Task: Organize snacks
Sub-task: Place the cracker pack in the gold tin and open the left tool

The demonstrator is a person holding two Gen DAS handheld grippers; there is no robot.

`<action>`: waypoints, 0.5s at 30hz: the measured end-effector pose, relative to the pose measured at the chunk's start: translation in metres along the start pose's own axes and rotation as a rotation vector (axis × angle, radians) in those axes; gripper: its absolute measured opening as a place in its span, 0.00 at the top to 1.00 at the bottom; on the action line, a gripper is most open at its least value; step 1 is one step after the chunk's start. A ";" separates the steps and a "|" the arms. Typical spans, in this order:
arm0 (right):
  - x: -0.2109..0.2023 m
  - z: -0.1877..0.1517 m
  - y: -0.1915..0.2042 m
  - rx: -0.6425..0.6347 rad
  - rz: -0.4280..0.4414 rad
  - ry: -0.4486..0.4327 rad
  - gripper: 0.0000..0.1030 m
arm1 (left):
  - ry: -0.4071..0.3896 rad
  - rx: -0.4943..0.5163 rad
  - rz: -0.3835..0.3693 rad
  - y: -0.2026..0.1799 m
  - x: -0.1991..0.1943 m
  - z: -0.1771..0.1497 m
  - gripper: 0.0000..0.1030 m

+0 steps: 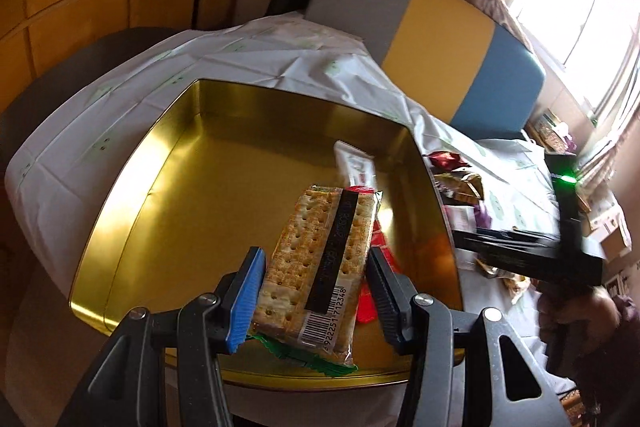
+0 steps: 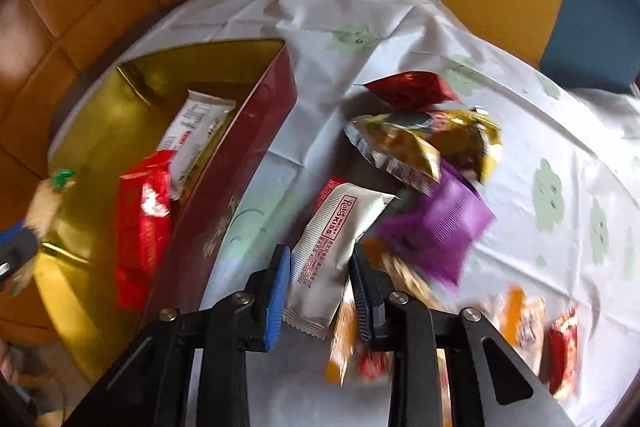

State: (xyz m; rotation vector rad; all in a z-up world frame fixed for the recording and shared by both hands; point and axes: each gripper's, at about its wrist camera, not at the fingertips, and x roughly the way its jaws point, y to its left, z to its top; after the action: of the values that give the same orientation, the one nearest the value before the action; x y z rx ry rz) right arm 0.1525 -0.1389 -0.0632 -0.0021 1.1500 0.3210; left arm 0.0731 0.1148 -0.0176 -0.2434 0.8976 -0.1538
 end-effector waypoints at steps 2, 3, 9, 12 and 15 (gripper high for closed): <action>-0.014 -0.012 0.004 -0.003 0.026 -0.011 0.72 | 0.016 -0.012 0.017 0.003 0.004 -0.002 0.49; -0.018 -0.016 0.004 -0.004 0.038 -0.015 0.72 | 0.030 -0.020 0.030 0.003 0.007 -0.003 0.49; -0.037 -0.043 -0.001 -0.026 0.062 -0.028 0.75 | 0.082 -0.080 0.091 0.007 0.018 -0.008 0.49; -0.039 -0.056 -0.002 -0.014 0.073 -0.031 0.92 | 0.095 -0.111 0.097 0.006 0.021 -0.009 0.49; -0.037 -0.059 -0.002 -0.012 0.058 -0.037 0.92 | 0.111 -0.095 0.116 0.000 0.028 -0.010 0.49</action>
State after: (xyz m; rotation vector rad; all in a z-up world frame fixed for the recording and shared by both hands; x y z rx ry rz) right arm 0.0865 -0.1597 -0.0553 0.0262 1.1128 0.3783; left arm 0.0829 0.1068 -0.0444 -0.2724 1.0280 -0.0176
